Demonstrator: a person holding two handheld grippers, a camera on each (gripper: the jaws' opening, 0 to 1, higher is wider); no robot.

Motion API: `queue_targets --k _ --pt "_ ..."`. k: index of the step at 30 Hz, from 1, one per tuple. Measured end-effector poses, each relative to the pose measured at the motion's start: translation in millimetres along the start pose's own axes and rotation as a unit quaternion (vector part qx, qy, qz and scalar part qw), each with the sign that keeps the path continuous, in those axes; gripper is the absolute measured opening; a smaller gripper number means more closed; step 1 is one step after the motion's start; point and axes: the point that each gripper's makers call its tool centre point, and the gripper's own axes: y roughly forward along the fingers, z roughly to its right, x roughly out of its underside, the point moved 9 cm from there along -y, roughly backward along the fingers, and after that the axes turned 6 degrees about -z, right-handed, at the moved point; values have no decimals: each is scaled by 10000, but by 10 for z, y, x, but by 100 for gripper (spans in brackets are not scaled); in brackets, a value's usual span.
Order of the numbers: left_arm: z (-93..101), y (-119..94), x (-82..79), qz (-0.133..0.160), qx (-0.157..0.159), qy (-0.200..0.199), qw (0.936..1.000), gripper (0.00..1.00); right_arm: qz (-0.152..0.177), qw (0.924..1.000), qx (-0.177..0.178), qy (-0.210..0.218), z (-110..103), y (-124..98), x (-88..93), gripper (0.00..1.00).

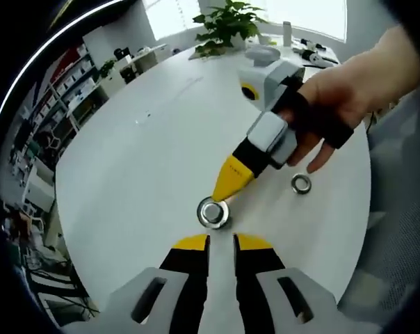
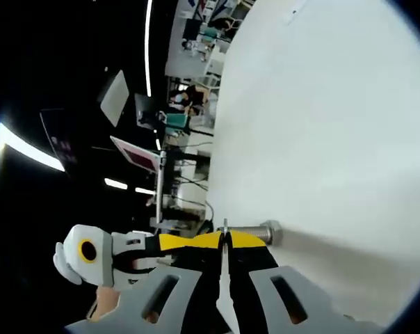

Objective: Place the washer onto the threaded stud by aligning its center hole with the stud, sliding it down to the base, and recovering from edge contact or off-axis alignment until the washer reaches the visible bottom stop.

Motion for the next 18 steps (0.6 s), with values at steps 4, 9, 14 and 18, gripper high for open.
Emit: queue_targets --k 4,9,14,18 --pt "117 -52 99 47 30 -238 9997 10 33 9998 175 19 70 22 3 4" --pt "276 -99 221 141 78 -553 9983 9 59 9990 444 -61 194 40 14 4" --pt "446 -161 372 92 113 -788 9968 8 27 9976 691 -73 302 75 44 3" --pt "543 -282 463 148 129 -1017 9946 8 21 9970 756 -140 335 69 67 4"
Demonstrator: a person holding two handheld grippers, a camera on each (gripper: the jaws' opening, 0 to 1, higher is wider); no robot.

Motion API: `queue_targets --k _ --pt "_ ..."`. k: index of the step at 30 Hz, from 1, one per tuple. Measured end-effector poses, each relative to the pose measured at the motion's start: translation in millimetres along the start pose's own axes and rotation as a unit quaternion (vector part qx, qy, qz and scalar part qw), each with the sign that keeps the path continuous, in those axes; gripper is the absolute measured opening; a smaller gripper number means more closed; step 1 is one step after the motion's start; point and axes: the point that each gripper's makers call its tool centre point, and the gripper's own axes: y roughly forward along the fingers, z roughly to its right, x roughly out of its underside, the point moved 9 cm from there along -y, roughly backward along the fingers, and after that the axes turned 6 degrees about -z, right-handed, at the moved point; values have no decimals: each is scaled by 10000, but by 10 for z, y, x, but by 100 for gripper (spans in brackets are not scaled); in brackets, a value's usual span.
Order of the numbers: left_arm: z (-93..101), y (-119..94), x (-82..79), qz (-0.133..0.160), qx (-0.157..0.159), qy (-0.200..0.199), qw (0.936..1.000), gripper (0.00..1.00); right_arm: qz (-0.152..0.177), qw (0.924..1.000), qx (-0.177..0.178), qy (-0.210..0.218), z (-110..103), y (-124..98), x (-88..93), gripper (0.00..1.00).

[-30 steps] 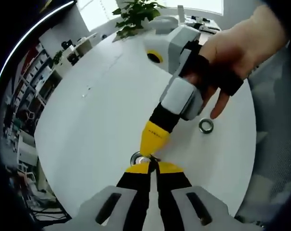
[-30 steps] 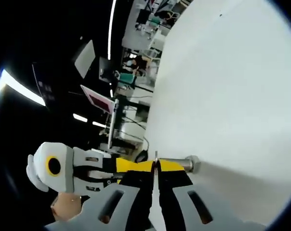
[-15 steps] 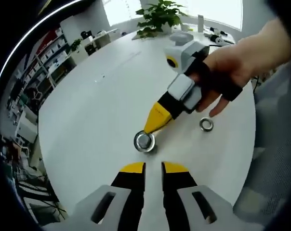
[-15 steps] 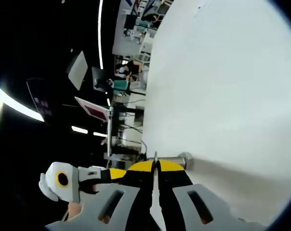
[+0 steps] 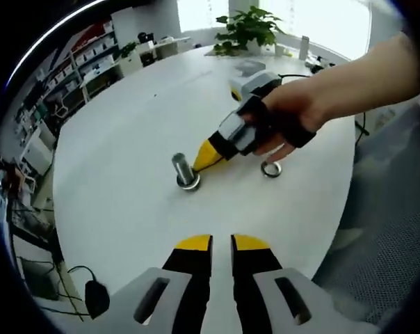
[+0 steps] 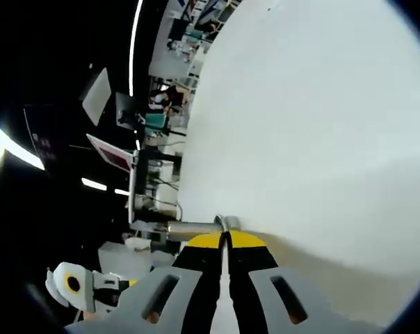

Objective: Place the washer onto the threaded stud by aligning its center hole with the stud, sliding it down to the base, and recovering from edge contact or off-axis alignment until the washer reaches the visible bottom stop.

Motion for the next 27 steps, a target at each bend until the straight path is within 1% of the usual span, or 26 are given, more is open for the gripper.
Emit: queue_targets --k 2,3,5,6,8,9,10,12,13,14,15,16,17,18,19,20,21,22,23,24,25,26,27 --pt "24 -80 34 25 -18 -109 9999 7 -10 9995 71 -321 -11 -4 9 4" --pt "37 -127 48 71 -52 -171 9998 7 -50 9980 161 -602 -29 -15 11 5" --pt "54 -205 58 166 -106 -261 9995 7 -111 9942 361 -1009 -47 -42 19 5" --pt "64 -258 60 246 -146 -328 9991 7 -127 9901 509 -1301 -54 -66 18 6" --pt "84 -350 52 425 -243 -444 9978 8 -167 9848 672 -1591 -73 -119 19 8" --pt "84 -388 39 546 -353 -506 9966 7 -191 9773 824 -1943 -101 -192 17 8" --pt "76 -457 21 733 -526 -531 9945 7 -215 9749 844 -2047 -115 -213 16 8" --pt "96 -536 10 901 -556 -676 9921 7 -303 9636 898 -2501 -196 -328 11 8" --pt "109 -574 0 1003 -588 -732 9905 7 -335 9528 969 -2856 -244 -409 -3 8" --pt "132 -627 -6 1124 -605 -800 9886 7 -387 9455 1054 -3057 -270 -467 -5 8" --pt "151 -661 -6 1185 -602 -854 9874 7 -427 9359 1109 -3315 -302 -524 -5 8" --pt "179 -700 0 1240 -599 -893 9864 7 -474 9239 1212 -3598 -332 -604 -5 8" --pt "197 -724 6 1290 -633 -904 9855 7 -523 9165 1274 -3755 -355 -649 6 8" --pt "228 -756 13 1359 -675 -927 9841 8 -567 9066 1323 -3968 -400 -731 40 8" --pt "250 -776 17 1444 -730 -963 9821 8 -519 9033 1361 -4036 -425 -767 57 8" --pt "282 -805 23 1585 -785 -1004 9791 9 -611 8946 1388 -4203 -450 -830 94 9" --pt "309 -824 29 1707 -782 -1063 9764 10 -646 8883 1451 -4309 -461 -865 115 9" --pt "335 -843 38 1833 -752 -1175 9731 10 -715 8756 1535 -4525 -472 -913 146 9" --pt "389 -873 53 2003 -664 -1402 9674 11 -790 8662 1584 -4673 -478 -939 166 9" --pt "427 -893 59 2136 -579 -1524 9632 11 -892 8559 1645 -4822 -479 -961 188 9" --pt "486 -924 75 2263 -476 -1645 9589 11 -1039 8394 1749 -5039 -473 -993 211 9" --pt "521 -943 90 2327 -463 -1705 9564 11 -1111 8288 1827 -5171 -467 -1014 223 9" --pt "556 -958 121 2314 -448 -1694 9570 11 -1256 8180 1880 -5289 -457 -1040 250 9"
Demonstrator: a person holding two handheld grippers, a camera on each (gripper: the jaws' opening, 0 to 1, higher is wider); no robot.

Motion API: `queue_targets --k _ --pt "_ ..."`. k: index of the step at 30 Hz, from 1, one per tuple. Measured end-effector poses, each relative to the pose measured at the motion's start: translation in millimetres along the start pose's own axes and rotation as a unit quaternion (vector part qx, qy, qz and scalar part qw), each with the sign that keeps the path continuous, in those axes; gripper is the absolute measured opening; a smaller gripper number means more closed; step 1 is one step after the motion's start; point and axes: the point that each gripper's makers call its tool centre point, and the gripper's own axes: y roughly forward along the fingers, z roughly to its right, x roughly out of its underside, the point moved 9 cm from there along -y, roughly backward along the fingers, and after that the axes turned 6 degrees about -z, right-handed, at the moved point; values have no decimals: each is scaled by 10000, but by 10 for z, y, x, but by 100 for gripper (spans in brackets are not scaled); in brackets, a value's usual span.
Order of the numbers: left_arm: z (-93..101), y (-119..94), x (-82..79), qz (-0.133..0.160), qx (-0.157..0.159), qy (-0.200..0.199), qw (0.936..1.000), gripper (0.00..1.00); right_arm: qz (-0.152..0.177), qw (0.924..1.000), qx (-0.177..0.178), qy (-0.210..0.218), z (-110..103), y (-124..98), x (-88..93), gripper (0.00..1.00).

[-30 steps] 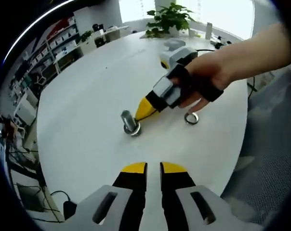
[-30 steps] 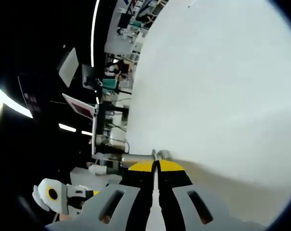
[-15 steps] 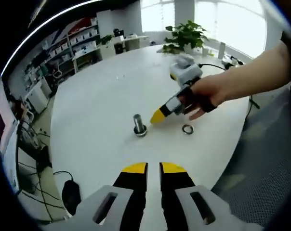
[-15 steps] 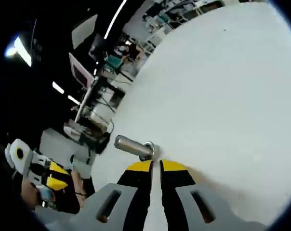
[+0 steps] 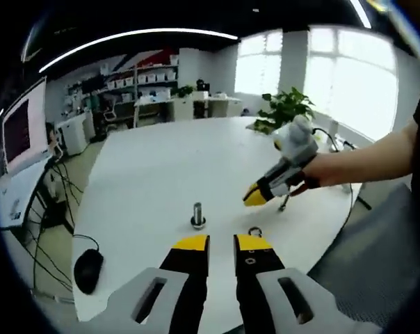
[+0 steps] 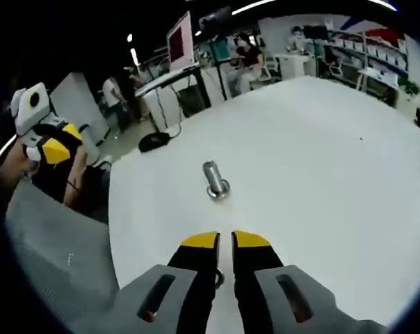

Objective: Place the washer onto the threaded stud by aligning its center hole with the stud, sliding it down to the base, and recovering from edge contact or off-axis alignment until the washer reaches the visible bottom stop.

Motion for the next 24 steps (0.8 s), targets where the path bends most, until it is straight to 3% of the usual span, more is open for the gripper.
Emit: queue_targets --k 8,11,13,17,20,24 --pt "292 -166 196 -94 193 -27 9998 11 -744 9960 -207 -449 -50 66 154 11" --pt "350 -166 238 -35 207 -76 9998 10 -1097 9902 -248 -823 -83 146 202 12" --pt "358 -135 268 -161 161 -26 9997 10 -1307 9854 -244 -1067 -101 205 228 12" --pt "384 -52 328 -190 19 48 9998 8 -1506 9793 -225 -1334 -114 324 244 12" --pt "332 -20 390 -647 -329 847 9938 6 -1630 9745 -234 -1524 -111 410 228 12" --pt "344 -24 370 -470 -168 550 9972 6 -1691 9722 -249 -1603 -88 497 195 12"
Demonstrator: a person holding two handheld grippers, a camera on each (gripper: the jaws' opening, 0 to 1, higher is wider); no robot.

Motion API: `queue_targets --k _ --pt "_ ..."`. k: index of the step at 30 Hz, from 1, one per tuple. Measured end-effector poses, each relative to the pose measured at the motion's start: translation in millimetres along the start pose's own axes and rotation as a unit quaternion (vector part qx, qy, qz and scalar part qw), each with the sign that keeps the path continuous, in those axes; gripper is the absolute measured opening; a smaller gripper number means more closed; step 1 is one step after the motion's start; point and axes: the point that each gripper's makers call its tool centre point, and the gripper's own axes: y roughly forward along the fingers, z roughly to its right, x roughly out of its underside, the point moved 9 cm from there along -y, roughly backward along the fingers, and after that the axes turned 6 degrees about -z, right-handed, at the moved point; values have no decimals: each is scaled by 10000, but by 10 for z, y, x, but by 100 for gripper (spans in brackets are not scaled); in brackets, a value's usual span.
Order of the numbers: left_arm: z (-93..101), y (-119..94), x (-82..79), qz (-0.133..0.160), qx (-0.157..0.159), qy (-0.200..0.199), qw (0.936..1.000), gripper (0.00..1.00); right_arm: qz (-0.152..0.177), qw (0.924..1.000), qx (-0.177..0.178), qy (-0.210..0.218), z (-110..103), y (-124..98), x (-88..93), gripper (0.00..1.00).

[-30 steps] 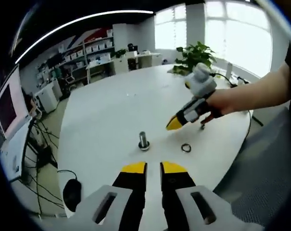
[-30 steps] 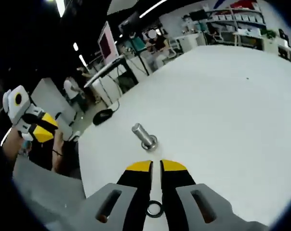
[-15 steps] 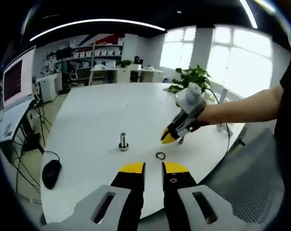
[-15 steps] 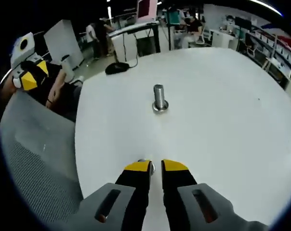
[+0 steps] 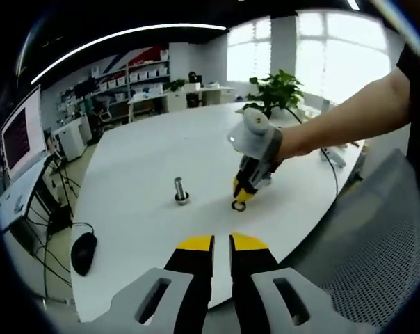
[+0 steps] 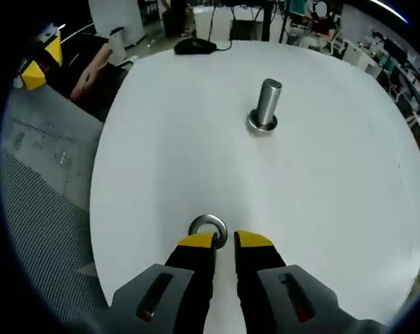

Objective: Place the washer onto the threaded stud by aligning its center hole with the stud, sliding it down to the base, and recovering from edge contact or off-axis alignment until the washer reaches the visible bottom stop.

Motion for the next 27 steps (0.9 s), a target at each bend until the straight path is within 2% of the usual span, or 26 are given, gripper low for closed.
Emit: queue_targets --k 7,12,15,17,19,20,23,25,26,27 --pt "-15 14 13 -39 35 -46 10000 6 -126 9993 15 -365 -18 9 -43 11" --pt "-5 29 16 -93 112 -22 9999 6 -186 9992 -8 -353 -21 5 -49 6" --pt "2 27 10 -55 275 -136 9995 8 -120 9998 -44 -146 -4 -8 -19 6" --pt "23 46 -22 140 664 -310 9972 14 94 9999 -42 86 4 -44 -15 5" --pt "-67 73 13 -58 568 -331 9978 18 266 9989 -113 359 20 -84 -17 5" --pt "-96 84 18 -60 605 -319 9976 19 299 9986 -120 410 32 -102 -15 5" --pt "-203 178 4 -65 1197 -765 9898 20 465 9975 -87 516 51 -189 -21 5" --pt "-337 251 -11 -115 1158 -788 9901 21 623 9959 -68 649 58 -241 -36 5" --pt "-400 286 -36 -88 1131 -833 9900 21 678 9951 -48 717 59 -264 -41 5" --pt "-471 328 -85 13 999 -706 9925 19 753 9939 16 811 59 -298 -48 5"
